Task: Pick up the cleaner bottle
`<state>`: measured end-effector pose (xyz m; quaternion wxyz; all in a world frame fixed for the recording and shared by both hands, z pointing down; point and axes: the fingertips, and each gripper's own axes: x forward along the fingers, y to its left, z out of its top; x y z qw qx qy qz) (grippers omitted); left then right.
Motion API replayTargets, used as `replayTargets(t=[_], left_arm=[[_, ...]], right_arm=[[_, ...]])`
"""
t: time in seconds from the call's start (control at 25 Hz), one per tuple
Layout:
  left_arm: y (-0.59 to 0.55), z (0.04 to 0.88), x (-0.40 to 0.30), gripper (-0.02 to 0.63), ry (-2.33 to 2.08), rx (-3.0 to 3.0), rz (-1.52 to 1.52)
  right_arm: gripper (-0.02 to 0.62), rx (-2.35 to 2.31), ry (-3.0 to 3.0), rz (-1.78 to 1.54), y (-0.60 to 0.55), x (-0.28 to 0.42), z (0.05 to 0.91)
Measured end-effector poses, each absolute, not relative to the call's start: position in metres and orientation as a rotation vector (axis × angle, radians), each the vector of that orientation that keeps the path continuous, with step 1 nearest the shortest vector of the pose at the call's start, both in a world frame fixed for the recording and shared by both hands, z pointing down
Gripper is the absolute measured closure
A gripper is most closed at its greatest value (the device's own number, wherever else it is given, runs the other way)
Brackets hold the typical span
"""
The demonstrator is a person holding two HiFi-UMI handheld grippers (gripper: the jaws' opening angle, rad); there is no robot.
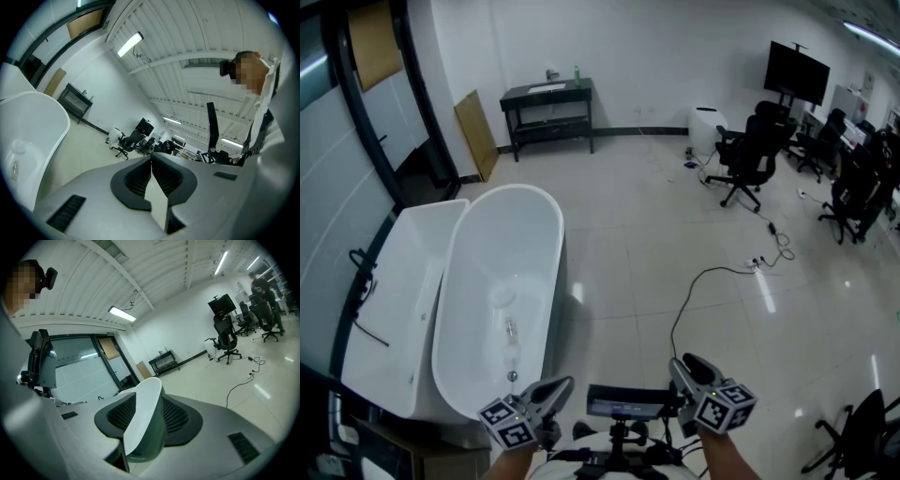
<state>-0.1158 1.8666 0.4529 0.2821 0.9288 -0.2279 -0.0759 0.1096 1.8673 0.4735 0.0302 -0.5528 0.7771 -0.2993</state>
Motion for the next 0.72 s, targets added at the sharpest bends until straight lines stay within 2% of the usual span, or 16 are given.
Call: replayTargets(t=[0.4, 0.72], left_arm=[[1.866, 0.432, -0.124, 0.603, -0.637, 2.500, -0.225], [1.872, 0.437, -0.116, 0.603, -0.609, 2.466, -0.200]], right_arm=[[0.446, -1.740, 2.387, -0.860, 1.868, 0.112, 0.454], [0.486, -1.760, 2.391, -0.924, 1.875, 0.112, 0.463]])
